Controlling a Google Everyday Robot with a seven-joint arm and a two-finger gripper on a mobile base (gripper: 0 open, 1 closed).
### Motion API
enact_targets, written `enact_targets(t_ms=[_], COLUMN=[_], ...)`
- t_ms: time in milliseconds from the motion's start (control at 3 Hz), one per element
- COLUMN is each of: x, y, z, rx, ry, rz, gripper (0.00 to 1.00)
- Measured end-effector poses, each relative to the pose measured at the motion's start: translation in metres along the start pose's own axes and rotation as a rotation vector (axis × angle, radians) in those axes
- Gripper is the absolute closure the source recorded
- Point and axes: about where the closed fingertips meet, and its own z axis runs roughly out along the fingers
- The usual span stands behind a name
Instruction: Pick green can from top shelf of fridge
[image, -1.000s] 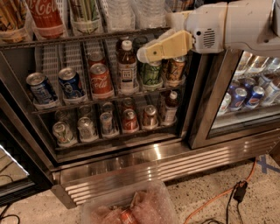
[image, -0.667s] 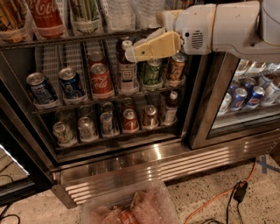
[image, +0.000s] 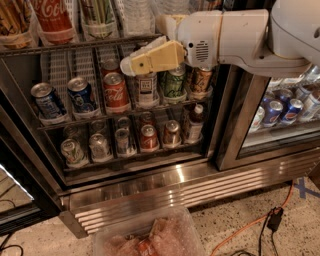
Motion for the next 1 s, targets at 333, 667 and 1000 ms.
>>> enact_targets(t_ms=[333, 667, 1000], x=[-0.0015, -0.0015, -0.0019], y=[0.0078, 0.0078, 0.0087], z=[0.0192, 0.0194, 0.0284], rx=[-0.042, -0.042, -0.061], ry=[-0.020, -0.020, -0.022], rz=[-0.002, -0.002, -0.012], gripper=[0.00, 0.00, 0.00])
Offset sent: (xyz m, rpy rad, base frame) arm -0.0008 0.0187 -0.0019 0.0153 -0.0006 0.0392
